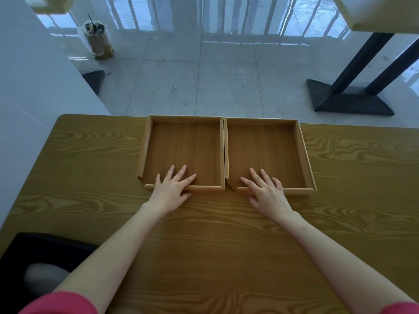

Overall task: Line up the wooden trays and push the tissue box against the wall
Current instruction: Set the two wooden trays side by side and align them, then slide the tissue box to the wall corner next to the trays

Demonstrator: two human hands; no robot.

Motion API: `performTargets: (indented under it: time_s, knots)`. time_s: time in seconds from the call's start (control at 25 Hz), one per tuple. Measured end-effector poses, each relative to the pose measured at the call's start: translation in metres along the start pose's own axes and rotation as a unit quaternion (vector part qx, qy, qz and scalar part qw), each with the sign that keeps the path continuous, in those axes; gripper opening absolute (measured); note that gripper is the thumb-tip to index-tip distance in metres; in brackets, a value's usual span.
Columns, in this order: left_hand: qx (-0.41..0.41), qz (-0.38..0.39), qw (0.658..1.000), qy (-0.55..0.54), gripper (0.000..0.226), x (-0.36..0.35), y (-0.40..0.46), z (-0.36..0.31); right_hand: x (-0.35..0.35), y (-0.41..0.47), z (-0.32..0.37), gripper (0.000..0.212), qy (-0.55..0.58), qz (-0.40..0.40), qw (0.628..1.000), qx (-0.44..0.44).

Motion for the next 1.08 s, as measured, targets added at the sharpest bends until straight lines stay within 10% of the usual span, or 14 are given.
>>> performTargets:
  time_s: [1.08]
  knots:
    - [0.094, -0.111, 0.989, -0.002, 0.062, 0.058, -0.164, 0.048, 0.056, -0.084, 0.157, 0.061, 0.077, -0.007, 0.997, 0.025]
Point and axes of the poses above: each hand's wrist, its own y-axis towards the middle knuckle, its own x-axis out of the back of the hand, z = x × y, the point moved 1 cm from there along y, towards the middle knuckle, and after that the axes turned 13 degrees about -z, right-handed, at the moved point
